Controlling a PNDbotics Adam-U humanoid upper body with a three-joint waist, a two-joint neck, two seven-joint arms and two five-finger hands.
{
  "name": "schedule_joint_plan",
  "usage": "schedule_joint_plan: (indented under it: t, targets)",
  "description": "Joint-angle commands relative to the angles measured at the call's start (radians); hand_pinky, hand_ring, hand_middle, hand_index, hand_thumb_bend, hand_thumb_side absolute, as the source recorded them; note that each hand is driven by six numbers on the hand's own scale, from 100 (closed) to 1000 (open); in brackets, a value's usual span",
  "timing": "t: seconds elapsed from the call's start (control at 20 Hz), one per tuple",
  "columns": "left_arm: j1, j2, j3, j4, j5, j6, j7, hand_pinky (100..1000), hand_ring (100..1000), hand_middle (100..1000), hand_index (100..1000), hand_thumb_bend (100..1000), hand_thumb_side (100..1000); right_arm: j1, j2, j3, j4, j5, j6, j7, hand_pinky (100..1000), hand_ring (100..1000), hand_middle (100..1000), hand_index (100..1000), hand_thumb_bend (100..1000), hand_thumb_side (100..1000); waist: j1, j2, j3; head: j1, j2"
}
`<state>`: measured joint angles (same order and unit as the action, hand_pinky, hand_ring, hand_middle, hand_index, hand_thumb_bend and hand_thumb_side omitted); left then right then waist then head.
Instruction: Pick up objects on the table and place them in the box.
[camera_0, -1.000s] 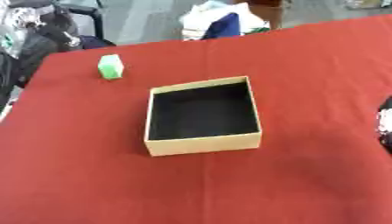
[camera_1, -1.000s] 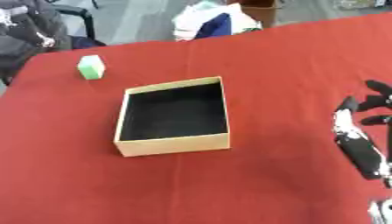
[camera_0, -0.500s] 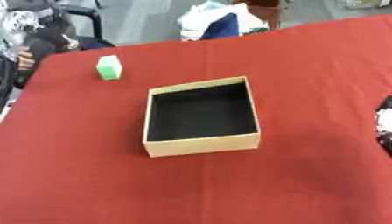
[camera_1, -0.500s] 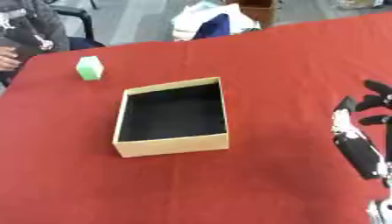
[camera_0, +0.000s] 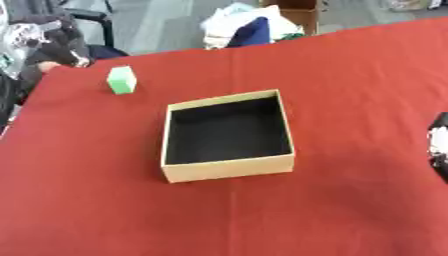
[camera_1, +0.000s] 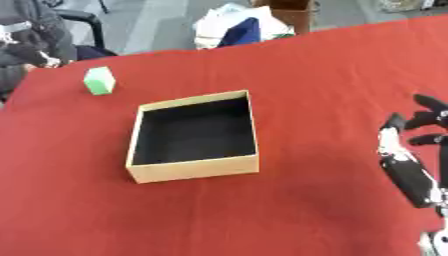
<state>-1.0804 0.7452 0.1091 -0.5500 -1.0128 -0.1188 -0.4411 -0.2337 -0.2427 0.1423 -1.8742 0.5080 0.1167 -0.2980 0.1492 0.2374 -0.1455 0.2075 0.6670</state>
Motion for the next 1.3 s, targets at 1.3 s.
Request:
schedule_joint_plan:
  t: [1.3]
  targets:
    - [0.02, 0.008, 0.014, -0.035, 0.001, 0.005, 0.298, 844, 877, 864, 905, 428, 314, -0.043, -0.002, -0.002, -0.046, -0.047, -0.009, -0.026, 523, 775, 495, 828, 100, 555, 0.013, 0.123, -0.049, -0.011, -0.056]
